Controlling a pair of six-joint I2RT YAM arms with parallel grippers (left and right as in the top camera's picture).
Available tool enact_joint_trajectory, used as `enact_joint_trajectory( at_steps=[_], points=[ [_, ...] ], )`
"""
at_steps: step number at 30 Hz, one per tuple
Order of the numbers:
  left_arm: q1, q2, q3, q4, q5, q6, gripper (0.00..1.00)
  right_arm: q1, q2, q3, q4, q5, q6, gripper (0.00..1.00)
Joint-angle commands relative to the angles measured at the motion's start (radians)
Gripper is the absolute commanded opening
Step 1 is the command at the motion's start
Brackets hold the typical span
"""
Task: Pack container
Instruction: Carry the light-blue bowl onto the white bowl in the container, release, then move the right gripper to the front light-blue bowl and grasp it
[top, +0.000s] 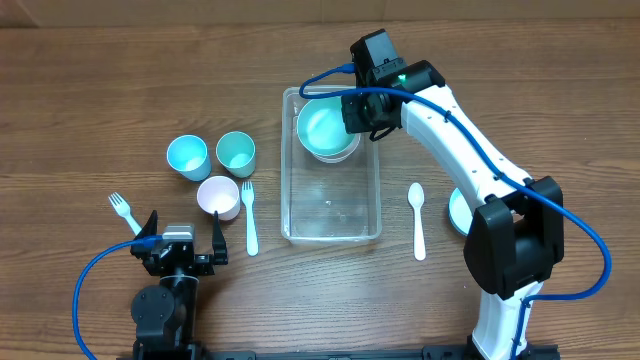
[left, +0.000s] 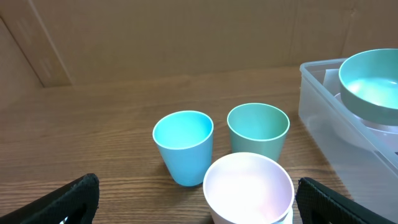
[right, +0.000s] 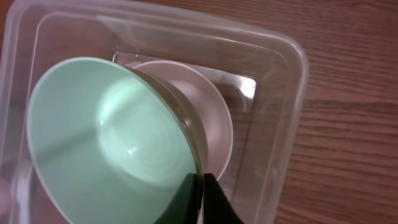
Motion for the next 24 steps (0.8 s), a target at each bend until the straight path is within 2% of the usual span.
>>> enact_joint_trajectory(
  at_steps=[1,5,9,12,18,21,24],
  points=[
    [0.005,-0.008,-0.006,0.0,0.012,0.023,1.0,0.003,0.009,0.0,0.016,0.01,0.006,0.23],
    [0.005,-0.008,-0.006,0.0,0.012,0.023,1.0,0.003,0.009,0.0,0.02,0.01,0.001,0.36],
    [0.005,-0.008,-0.006,0.0,0.012,0.023,1.0,-0.002,-0.034,0.05,-0.035,0.056,0.003,0.36],
    [0.005,-0.008,-0.006,0.0,0.012,0.023,1.0,-0.034,-0.138,0.087,-0.141,0.135,0.064,0.36],
    [0.005,-0.008,-0.006,0.0,0.012,0.023,1.0,-0.204,-0.296,0.086,-0.333,0.133,0.086,0.38],
    [0.005,-0.008,-0.006,0.0,0.012,0.023,1.0,-0.32,-0.307,0.081,-0.442,0.083,0.085,0.39],
    [0.005,-0.008,-0.006,0.0,0.012,0.023,1.0,-0.401,-0.307,0.037,-0.468,0.068,0.085,0.4]
  ],
)
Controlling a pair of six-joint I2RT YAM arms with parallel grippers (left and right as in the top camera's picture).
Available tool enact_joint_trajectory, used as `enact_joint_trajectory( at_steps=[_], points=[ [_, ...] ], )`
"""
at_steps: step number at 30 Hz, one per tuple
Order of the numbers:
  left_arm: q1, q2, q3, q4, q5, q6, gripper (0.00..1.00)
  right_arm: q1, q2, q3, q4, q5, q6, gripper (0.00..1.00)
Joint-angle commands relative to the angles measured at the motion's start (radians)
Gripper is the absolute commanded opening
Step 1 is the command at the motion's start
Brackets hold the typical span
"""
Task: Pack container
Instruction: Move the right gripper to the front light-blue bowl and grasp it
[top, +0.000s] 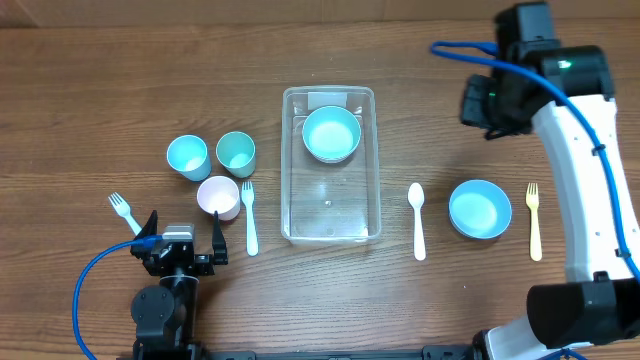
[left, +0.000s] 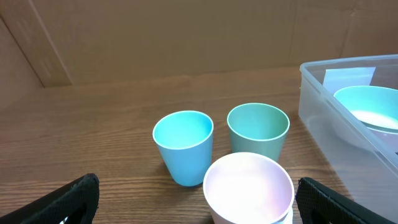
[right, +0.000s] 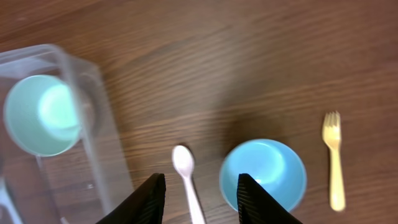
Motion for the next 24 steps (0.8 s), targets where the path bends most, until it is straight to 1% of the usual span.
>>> enact_joint_trajectory(
  at_steps=[1,2,6,8,12,16,20,23,24],
  points=[
    [0.005,-0.008,-0.006,0.001,0.012,0.023,1.0,-0.071,0.014,-0.056,-0.002,-0.027,0.008,0.43],
    [0.005,-0.008,-0.006,0.001,0.012,0.023,1.0,-0.09,0.014,-0.077,0.002,-0.027,0.008,0.46],
    [0.005,-0.008,-0.006,0.001,0.012,0.023,1.0,-0.188,0.014,-0.193,0.019,-0.031,0.005,0.53],
    [0.005,-0.008,-0.006,0.001,0.012,0.023,1.0,-0.226,0.014,-0.256,0.045,-0.031,-0.003,0.54],
    [0.005,-0.008,-0.006,0.001,0.012,0.023,1.0,-0.277,0.014,-0.455,0.156,-0.031,-0.002,0.62],
    [0.005,-0.008,-0.006,0.001,0.012,0.023,1.0,-0.282,0.014,-0.614,0.247,-0.033,-0.002,0.65],
    [0.005,-0.008,-0.006,0.001,0.012,0.023,1.0,-0.282,0.015,-0.676,0.282,-0.054,-0.002,0.68],
    [0.005,-0.008,-0.006,0.001,0.012,0.023,1.0,-0.283,0.015,-0.699,0.301,-0.054,0.003,0.68],
    [0.005,-0.008,-0.006,0.001,0.012,0.023,1.0,-0.283,0.015,-0.711,0.312,-0.054,0.006,0.67]
  ],
)
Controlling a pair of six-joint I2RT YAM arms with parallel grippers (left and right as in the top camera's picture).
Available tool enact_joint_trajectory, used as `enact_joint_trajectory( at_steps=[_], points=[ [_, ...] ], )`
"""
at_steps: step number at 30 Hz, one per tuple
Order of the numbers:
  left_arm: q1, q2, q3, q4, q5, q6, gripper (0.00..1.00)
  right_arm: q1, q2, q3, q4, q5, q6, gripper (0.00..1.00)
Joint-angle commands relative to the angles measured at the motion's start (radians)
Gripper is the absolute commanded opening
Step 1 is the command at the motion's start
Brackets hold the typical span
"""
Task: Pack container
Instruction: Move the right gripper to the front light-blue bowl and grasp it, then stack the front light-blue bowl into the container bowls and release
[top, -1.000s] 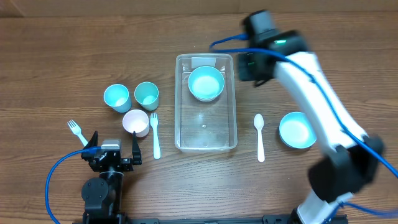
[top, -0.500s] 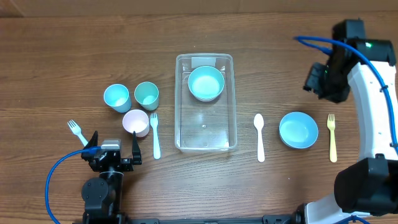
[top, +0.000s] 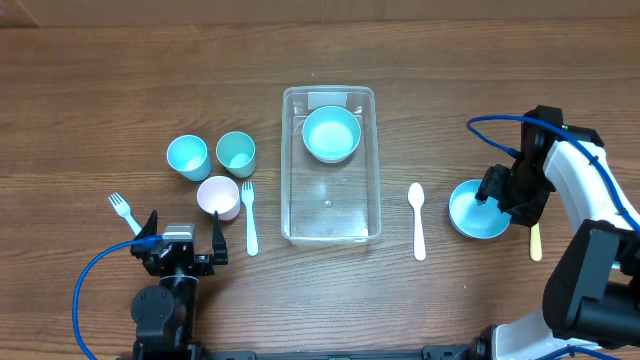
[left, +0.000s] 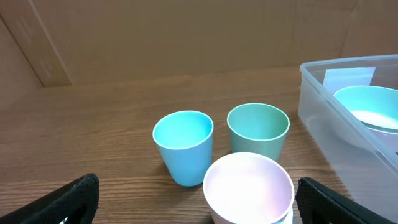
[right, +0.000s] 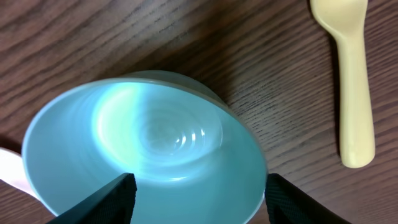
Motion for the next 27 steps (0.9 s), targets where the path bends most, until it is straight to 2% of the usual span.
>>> enact_joint_trajectory(
  at_steps=[1,5,8,16,17,20,23,26,27],
  points=[
    [0.005,-0.008,-0.006,0.0,0.012,0.023,1.0,-0.002,-0.001,-0.033,0.025,-0.008,0.005,0.67],
    [0.005,-0.008,-0.006,0.0,0.012,0.023,1.0,-0.002,-0.001,-0.105,0.082,-0.042,0.013,0.62],
    [0.005,-0.008,-0.006,0.0,0.012,0.023,1.0,-0.002,-0.001,-0.126,0.112,-0.051,0.013,0.54],
    [0.005,-0.008,-0.006,0.0,0.012,0.023,1.0,-0.002,-0.002,-0.069,0.117,-0.104,0.001,0.51],
    [0.005,-0.008,-0.006,0.0,0.012,0.023,1.0,-0.002,-0.002,-0.069,0.123,-0.115,0.002,0.49],
    [0.005,-0.008,-0.006,0.0,0.012,0.023,1.0,-0.002,-0.002,-0.069,0.143,-0.14,0.002,0.28],
    [0.005,-0.008,-0.006,0.0,0.012,0.023,1.0,-0.002,-0.002,-0.069,0.15,-0.14,0.001,0.19],
    [0.005,-0.008,-0.006,0.0,0.012,0.023,1.0,-0.002,-0.002,-0.067,0.161,-0.14,0.001,0.04],
    [0.005,-0.008,-0.006,0.0,0.012,0.023,1.0,-0.002,-0.002,-0.063,0.163,-0.14,0.001,0.04]
  ],
)
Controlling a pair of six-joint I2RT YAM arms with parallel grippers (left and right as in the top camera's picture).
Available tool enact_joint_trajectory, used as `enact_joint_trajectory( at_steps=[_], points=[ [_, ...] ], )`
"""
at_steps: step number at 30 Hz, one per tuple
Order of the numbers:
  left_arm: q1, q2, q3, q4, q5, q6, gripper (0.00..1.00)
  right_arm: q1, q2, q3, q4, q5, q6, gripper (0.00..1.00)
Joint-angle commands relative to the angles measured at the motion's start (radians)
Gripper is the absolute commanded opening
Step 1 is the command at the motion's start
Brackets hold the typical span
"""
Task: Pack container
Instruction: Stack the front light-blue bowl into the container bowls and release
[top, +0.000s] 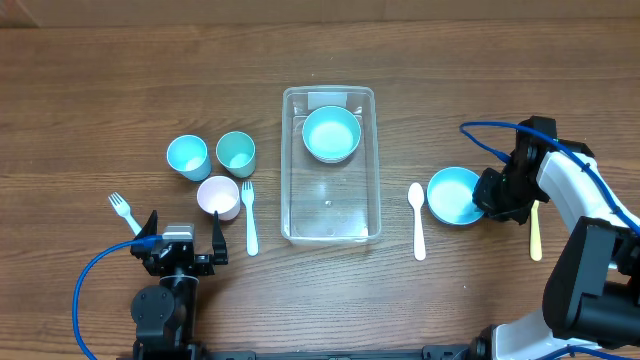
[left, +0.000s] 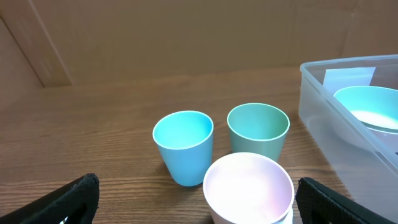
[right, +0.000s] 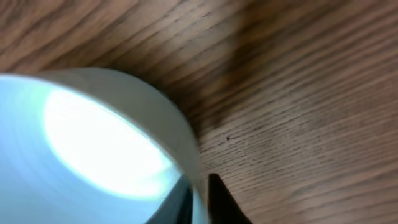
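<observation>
The clear container (top: 330, 226) sits mid-table with a green bowl (top: 331, 133) in its far end, also seen as the green bowl (left: 369, 107) in the left wrist view. My right gripper (top: 490, 203) is shut on the rim of the blue bowl (top: 451, 195), right of the container; in the right wrist view the blue bowl (right: 87, 143) fills the left with its rim pinched by my right gripper (right: 199, 196). My left gripper (left: 198, 199) rests open near the front edge, behind the pink cup (left: 249, 188).
A blue cup (top: 187, 156), a green cup (top: 236, 152) and a pink cup (top: 218, 196) stand left of the container. A blue fork (top: 248, 215) and a white fork (top: 124, 211) lie near them. A white spoon (top: 417, 220) and a yellow fork (top: 536, 232) lie at the right.
My right gripper was open around the blue bowl's rim. Now it is shut on the rim and the bowl has shifted left toward the spoon. The left arm is unchanged.
My right gripper held the green bowl over the container's far end. Then the bowl lay in the container and the gripper was open, high at the far right. It then stood at the blue bowl's rim, and now grips it, moved left.
</observation>
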Motion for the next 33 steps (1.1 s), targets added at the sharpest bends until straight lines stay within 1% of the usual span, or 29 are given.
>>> enact_joint_trajectory(
  at_steps=[1,4,6,9,11,15,18,22,26,30,33],
  points=[
    [0.005,-0.008,-0.006,0.0,0.012,0.023,1.0,-0.002,-0.003,0.039,0.01,-0.009,-0.001,0.04],
    [0.005,-0.008,-0.006,0.0,0.012,0.023,1.0,-0.002,-0.003,0.09,-0.016,-0.009,-0.002,0.04],
    [0.005,-0.008,-0.006,0.0,0.012,0.023,1.0,-0.002,-0.005,0.164,-0.062,-0.01,-0.019,0.04],
    [0.005,-0.008,-0.006,0.0,0.012,0.023,1.0,0.009,-0.019,0.32,-0.151,-0.03,-0.037,0.04],
    [0.005,-0.008,-0.006,0.0,0.012,0.023,1.0,0.035,-0.033,0.458,-0.215,-0.075,-0.055,0.04],
    [0.005,-0.008,-0.006,0.0,0.012,0.023,1.0,0.15,-0.056,0.729,-0.32,-0.08,-0.053,0.04],
    [0.005,-0.008,-0.006,0.0,0.012,0.023,1.0,0.284,-0.059,0.84,-0.324,-0.076,-0.042,0.04],
    [0.005,-0.008,-0.006,0.0,0.012,0.023,1.0,0.464,-0.042,0.839,-0.26,0.004,0.02,0.04],
    [0.005,-0.008,-0.006,0.0,0.012,0.023,1.0,0.612,0.03,0.839,-0.223,0.109,0.056,0.04],
    [0.005,-0.008,-0.006,0.0,0.012,0.023,1.0,0.678,0.111,0.839,-0.181,0.15,0.06,0.04],
    [0.005,-0.008,-0.006,0.0,0.012,0.023,1.0,0.688,0.175,0.839,-0.168,0.194,0.087,0.04]
  ],
)
